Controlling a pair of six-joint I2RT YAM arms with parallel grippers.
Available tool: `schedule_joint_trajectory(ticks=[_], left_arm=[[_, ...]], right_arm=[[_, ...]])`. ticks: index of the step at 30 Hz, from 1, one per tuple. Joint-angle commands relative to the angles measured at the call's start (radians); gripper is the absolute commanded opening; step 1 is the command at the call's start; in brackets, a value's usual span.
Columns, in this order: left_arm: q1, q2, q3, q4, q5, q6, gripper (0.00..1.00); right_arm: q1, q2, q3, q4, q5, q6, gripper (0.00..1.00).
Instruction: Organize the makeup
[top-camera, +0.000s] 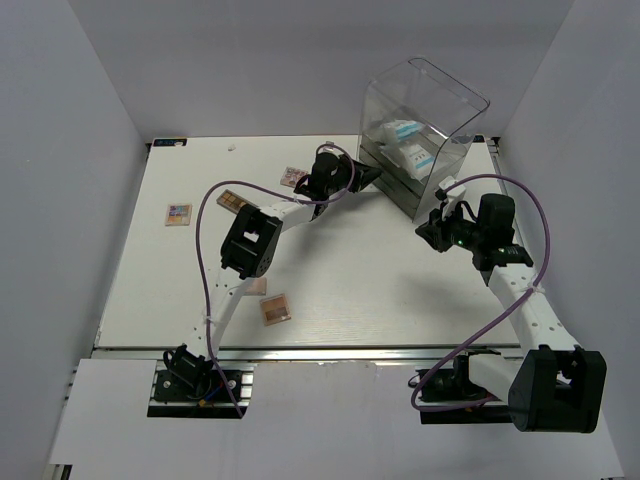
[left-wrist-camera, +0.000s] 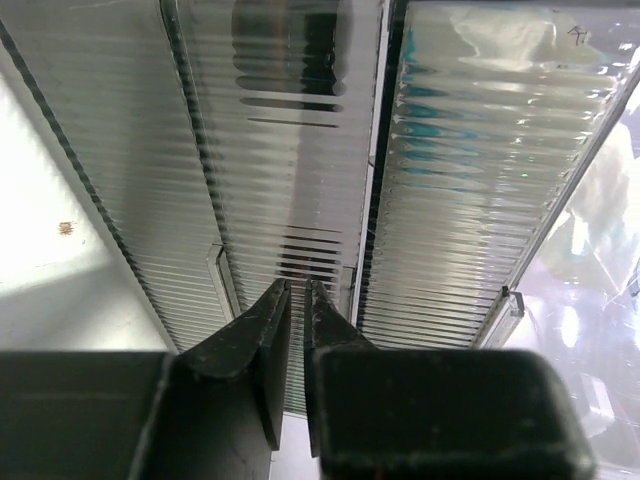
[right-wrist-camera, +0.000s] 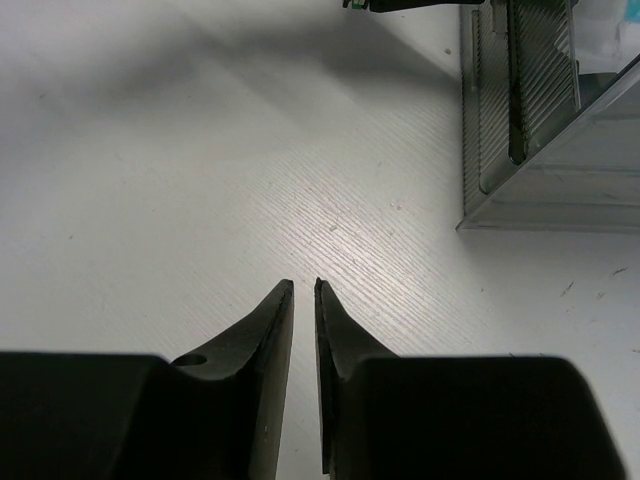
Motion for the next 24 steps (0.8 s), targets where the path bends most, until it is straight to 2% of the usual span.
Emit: schedule_joint_trajectory(ticks=[1, 11, 20, 24], left_arm=[[-0.005, -0.013, 0.03, 0.036, 0.007, -0.007, 0.22], [-0.005, -0.007, 0.038, 0.035, 0.007, -0.013, 0.39], [-0.005, -0.001, 0.046, 0.043, 0.007, -0.022, 0.48], [-0.007, 0.008, 0.067, 0.024, 0.007, -0.026, 0.48]], right_arm=[[0.003, -0.001, 0.015, 0.028, 0.003, 0.01, 0.2], [0.003, -0.007, 0.015, 0.021, 0.004, 0.011, 0.2], [0.003, -0.009, 0.014, 0.019, 0.006, 0.013, 0.2], [0.003, -0.009, 0.017, 0.019, 0.006, 0.014, 0.21]])
